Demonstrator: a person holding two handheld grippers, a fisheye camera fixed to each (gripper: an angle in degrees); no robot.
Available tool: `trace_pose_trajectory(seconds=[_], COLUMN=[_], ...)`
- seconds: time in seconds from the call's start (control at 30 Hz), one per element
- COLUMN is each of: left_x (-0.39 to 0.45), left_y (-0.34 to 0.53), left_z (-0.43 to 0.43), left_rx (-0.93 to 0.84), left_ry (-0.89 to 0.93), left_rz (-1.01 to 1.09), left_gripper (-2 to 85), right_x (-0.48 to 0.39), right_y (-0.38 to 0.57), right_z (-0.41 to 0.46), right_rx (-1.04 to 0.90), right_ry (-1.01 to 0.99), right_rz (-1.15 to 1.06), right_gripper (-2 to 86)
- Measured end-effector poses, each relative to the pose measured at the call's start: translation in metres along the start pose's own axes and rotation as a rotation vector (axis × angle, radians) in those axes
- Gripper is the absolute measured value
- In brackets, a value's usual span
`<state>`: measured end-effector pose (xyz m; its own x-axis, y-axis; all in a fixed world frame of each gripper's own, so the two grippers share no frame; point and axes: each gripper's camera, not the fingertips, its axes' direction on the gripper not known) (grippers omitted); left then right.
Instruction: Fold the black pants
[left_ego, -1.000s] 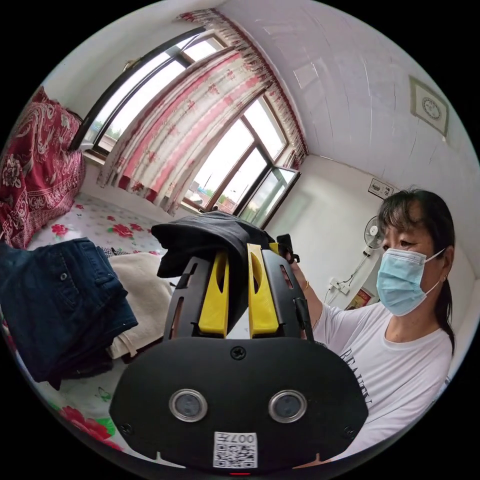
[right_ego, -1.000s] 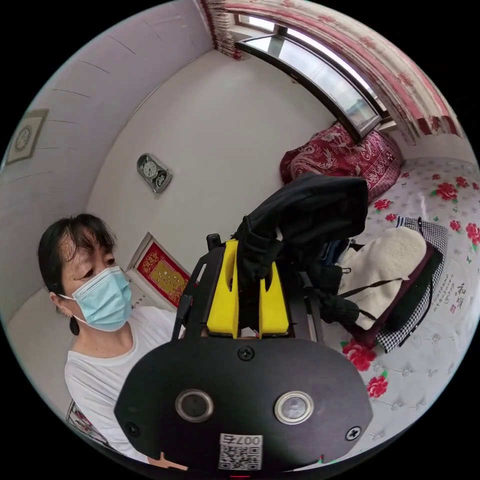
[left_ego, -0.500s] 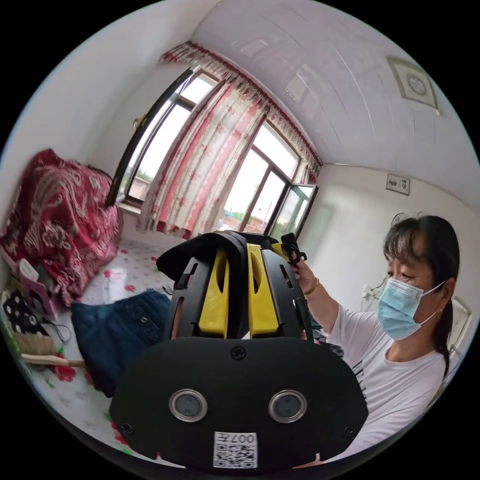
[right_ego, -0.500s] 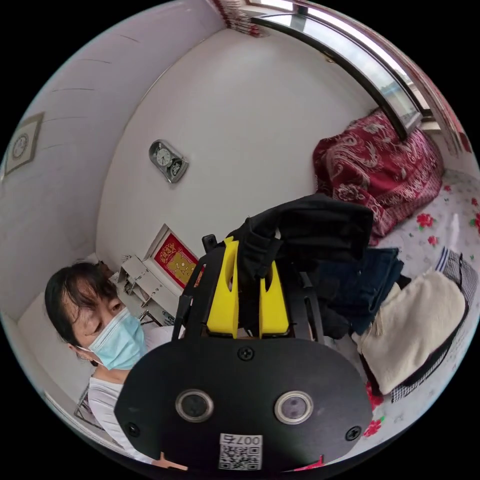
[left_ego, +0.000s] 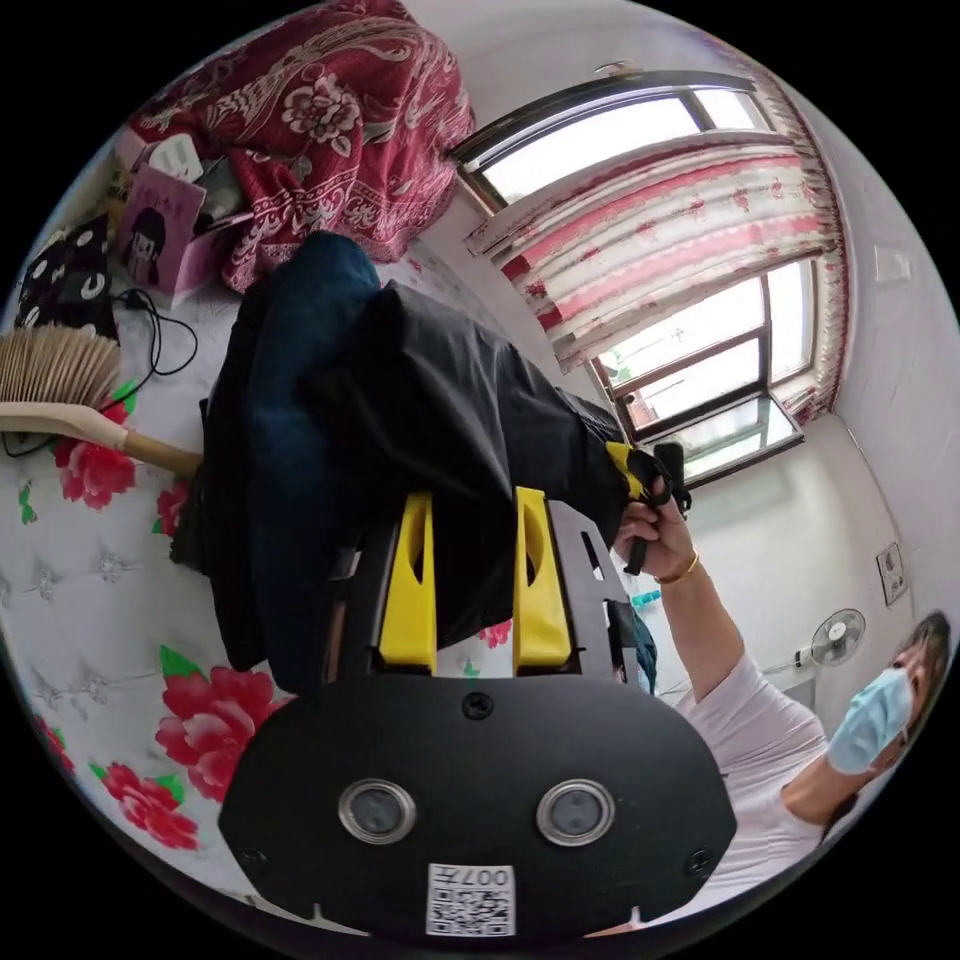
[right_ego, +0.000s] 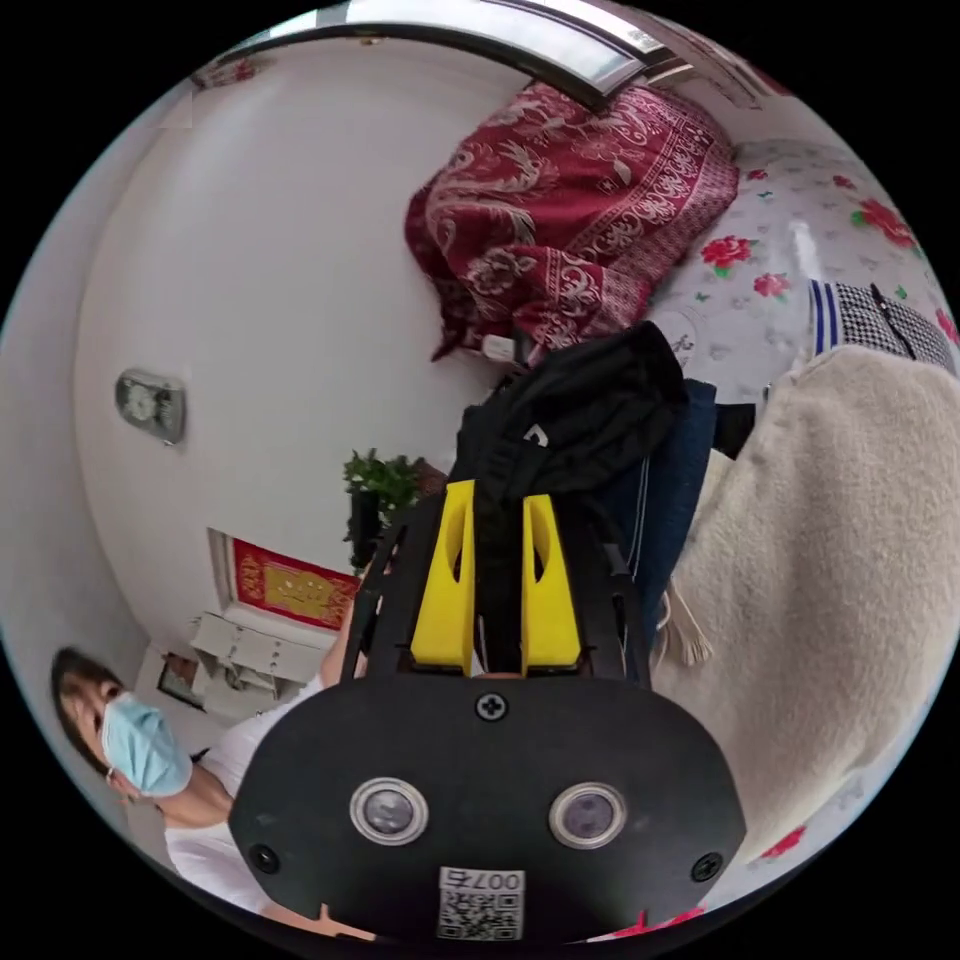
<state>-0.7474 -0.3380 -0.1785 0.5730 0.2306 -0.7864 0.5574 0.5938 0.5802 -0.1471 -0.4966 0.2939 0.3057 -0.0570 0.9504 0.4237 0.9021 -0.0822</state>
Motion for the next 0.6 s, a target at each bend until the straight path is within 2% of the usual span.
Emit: trace_pose_trajectory(seconds=[0.23,0.43,0.47,0.53,0.6], left_x=[0.019,0.027,0.028,0.024,0.007], left_y=[0.012,0.06,0.064,0.065,0.066], left_z=[0.004,-0.023,-0.007,0.034,0.08], left_rx=[0.013,0.234,0.204,0.093,0.002], left_ry=[-0.153,-0.224,-0.206,-0.233,-0.344], left_rz=[0.156,0.206,0.219,0.213,0.184], left_gripper=[13.7,11.9,11.5,11.5,10.8], right_x=[-0.038,-0.085,-0.086,-0.078,-0.063], right_y=[0.009,0.04,0.04,0.034,0.027], right_z=[0.004,0.046,0.053,0.091,0.115], right_rx=[-0.051,-0.035,-0.039,-0.113,-0.186], right_ry=[0.093,0.332,0.371,0.592,0.766], right_rz=[-0.14,-0.304,-0.313,-0.313,-0.291], right_gripper=[9.6,11.4,11.3,11.1,11.2])
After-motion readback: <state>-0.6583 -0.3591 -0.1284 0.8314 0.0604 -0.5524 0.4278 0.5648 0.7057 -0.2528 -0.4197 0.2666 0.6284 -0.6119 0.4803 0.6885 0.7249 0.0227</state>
